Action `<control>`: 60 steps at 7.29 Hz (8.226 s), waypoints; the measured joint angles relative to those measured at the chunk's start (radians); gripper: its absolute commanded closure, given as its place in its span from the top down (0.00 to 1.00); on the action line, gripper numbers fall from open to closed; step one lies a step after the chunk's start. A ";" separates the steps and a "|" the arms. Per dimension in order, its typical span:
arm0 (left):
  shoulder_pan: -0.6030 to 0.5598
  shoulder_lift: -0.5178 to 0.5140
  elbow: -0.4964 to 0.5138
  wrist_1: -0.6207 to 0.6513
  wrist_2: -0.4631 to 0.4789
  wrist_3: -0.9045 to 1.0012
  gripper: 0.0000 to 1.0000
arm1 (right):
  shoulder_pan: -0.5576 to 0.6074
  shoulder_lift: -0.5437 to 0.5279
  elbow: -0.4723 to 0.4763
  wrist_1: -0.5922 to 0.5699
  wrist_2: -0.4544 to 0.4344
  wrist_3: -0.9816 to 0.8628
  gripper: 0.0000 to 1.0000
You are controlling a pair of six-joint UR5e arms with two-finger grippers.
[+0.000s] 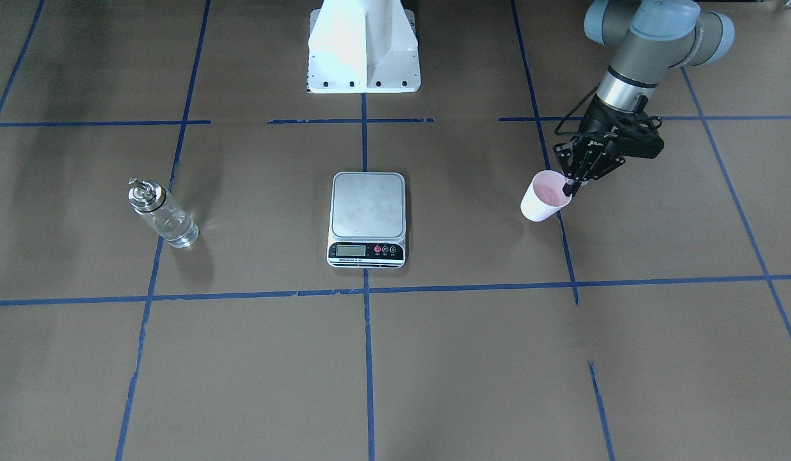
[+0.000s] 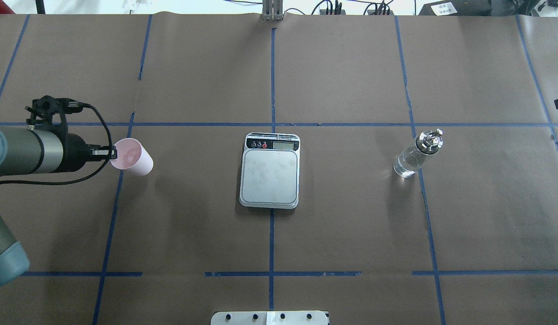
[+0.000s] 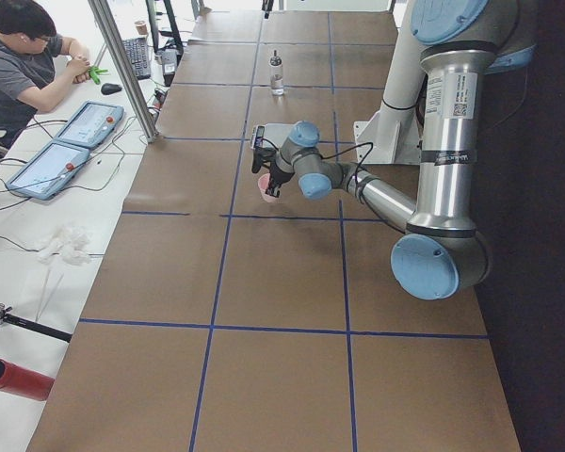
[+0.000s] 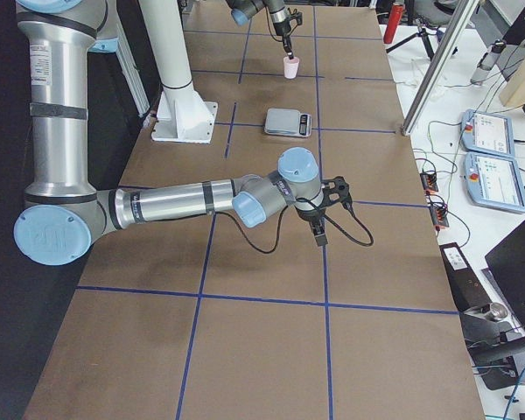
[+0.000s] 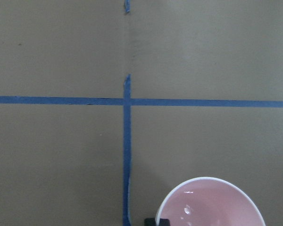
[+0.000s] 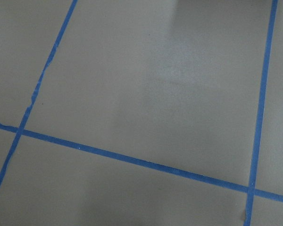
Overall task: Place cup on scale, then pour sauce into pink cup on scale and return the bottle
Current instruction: 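Lift the pink cup with the left gripper and carry it over the scale, then set the cup on the scale, open the left gripper and withdraw, then reach the right gripper to the glass sauce bottle, then grasp the glass bottle with the right gripper and lift it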
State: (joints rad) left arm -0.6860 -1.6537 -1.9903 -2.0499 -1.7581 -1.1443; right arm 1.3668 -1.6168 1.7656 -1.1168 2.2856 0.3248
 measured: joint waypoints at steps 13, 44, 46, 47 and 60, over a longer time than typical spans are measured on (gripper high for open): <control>0.187 -0.708 0.311 0.460 0.107 -0.337 0.00 | 0.000 -0.002 0.002 0.000 0.000 -0.001 1.00; -0.935 0.207 0.126 0.542 -0.574 1.262 1.00 | -1.053 -0.065 0.504 -0.167 -1.004 0.986 1.00; -0.935 0.207 0.117 0.540 -0.574 1.262 1.00 | -1.084 -0.064 0.323 0.052 -1.128 0.985 1.00; -0.935 0.207 0.115 0.540 -0.574 1.262 1.00 | -1.088 -0.059 0.264 0.119 -1.164 0.980 1.00; -0.936 0.212 0.099 0.544 -0.570 1.261 1.00 | -1.015 0.024 0.128 0.166 -1.367 0.923 1.00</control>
State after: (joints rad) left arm -1.6222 -1.4420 -1.8913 -1.5064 -2.3286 0.1167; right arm 0.3519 -1.5926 1.8938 -0.9504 0.9185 1.2482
